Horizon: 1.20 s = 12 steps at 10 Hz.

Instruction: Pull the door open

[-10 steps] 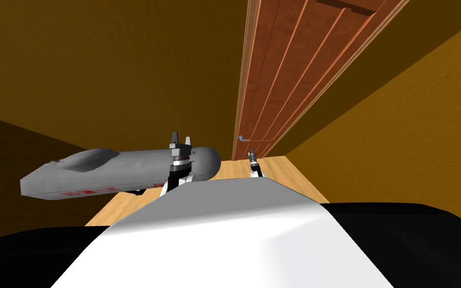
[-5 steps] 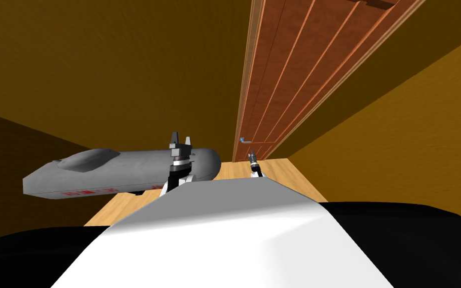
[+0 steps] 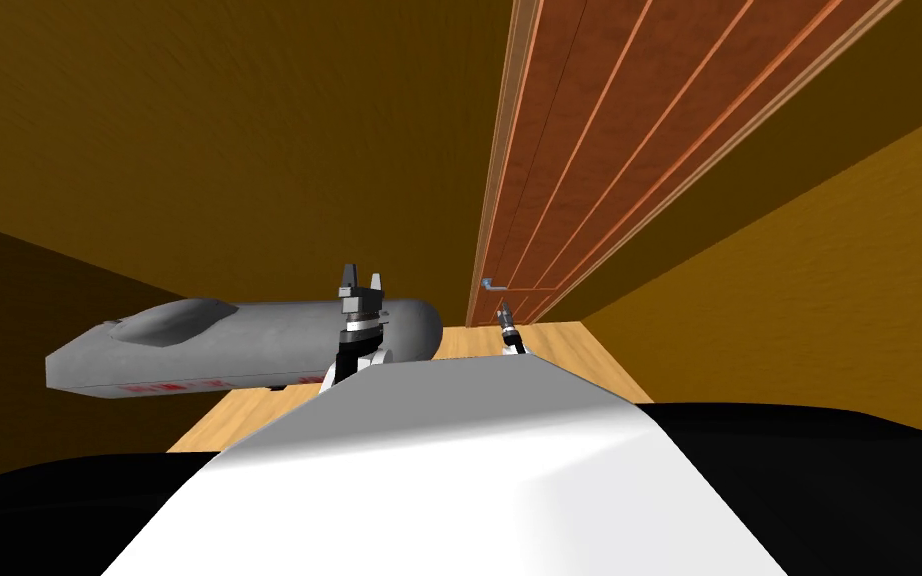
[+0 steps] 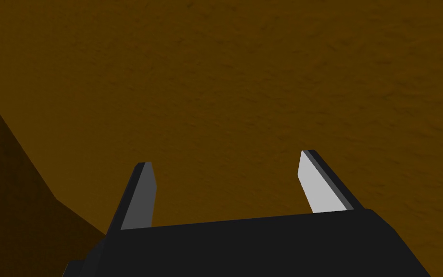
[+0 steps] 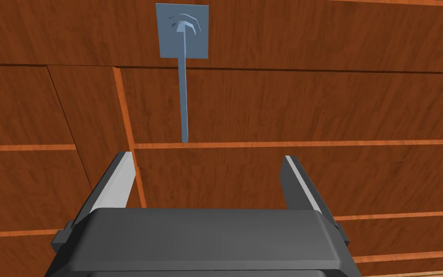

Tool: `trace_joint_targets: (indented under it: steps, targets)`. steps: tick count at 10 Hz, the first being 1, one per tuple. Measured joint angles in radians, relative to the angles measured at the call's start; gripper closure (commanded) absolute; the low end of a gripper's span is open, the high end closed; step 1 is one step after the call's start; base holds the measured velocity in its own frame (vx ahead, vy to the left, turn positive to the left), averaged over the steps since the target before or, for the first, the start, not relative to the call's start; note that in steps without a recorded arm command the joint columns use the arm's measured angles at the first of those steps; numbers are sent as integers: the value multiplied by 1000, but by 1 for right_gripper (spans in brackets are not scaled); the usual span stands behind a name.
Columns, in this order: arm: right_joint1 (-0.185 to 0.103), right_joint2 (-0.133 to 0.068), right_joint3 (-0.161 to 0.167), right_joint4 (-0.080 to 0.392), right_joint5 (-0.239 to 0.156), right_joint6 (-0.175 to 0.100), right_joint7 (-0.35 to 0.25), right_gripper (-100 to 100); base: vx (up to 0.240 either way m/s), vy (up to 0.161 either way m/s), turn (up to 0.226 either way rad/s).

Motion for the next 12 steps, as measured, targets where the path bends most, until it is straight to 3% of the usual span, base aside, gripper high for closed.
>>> trace_joint_targets:
  steps: [4, 5, 6, 8, 12]
  targets:
    - [-28, -12, 4, 89, -4, -18, -11, -100, 82, 4, 44]
    - [-30, -13, 4, 92, -4, -19, -12, -100, 109, -13, 272]
    - [-19, -21, -7, 88, -11, -20, -14, -100, 151, -47, 175]
    - [-36, -25, -28, 144, -22, -47, -17, -100, 153, -38, 180]
    - [-30, -47, -68, 173, -45, -67, -27, -100, 211, -9, 135]
